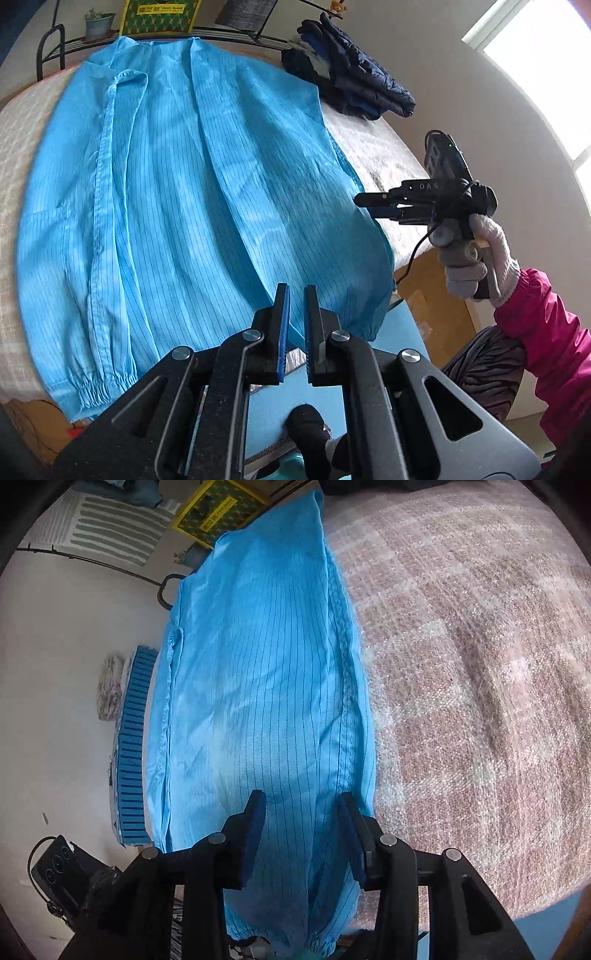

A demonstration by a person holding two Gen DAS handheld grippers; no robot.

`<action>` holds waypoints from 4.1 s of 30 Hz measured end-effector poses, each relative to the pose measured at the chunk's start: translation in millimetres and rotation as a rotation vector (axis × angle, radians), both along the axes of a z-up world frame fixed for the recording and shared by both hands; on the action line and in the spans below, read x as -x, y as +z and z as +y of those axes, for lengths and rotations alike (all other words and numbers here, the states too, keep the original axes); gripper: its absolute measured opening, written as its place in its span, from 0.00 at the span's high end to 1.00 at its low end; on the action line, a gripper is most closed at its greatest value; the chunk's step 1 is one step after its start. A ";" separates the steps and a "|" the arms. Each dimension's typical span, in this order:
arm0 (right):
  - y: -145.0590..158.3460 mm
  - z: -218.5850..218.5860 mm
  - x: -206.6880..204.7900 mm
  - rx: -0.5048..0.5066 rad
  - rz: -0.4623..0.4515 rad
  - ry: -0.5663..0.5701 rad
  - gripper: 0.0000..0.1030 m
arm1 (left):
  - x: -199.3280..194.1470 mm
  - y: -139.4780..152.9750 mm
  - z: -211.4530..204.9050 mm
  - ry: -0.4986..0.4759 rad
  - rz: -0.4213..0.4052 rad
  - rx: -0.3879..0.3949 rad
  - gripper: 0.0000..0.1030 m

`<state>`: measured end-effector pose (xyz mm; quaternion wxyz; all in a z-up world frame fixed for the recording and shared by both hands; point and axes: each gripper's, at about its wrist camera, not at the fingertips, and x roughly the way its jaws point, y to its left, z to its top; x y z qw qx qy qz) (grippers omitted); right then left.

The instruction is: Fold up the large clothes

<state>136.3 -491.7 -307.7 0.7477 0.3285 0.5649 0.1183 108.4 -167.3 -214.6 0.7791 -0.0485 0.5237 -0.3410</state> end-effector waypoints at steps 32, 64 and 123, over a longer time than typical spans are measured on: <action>2.8 -21.4 -37.6 0.166 -0.123 -0.064 1.00 | -70.9 -73.0 -126.3 0.006 -0.009 -0.064 0.97; 94.2 75.6 -52.6 0.451 -0.272 -0.014 1.00 | -28.9 2.5 51.3 0.156 -0.082 0.077 0.97; 34.5 158.3 24.5 0.230 -0.223 0.301 0.96 | -52.6 -35.8 197.9 0.419 -0.012 0.143 0.97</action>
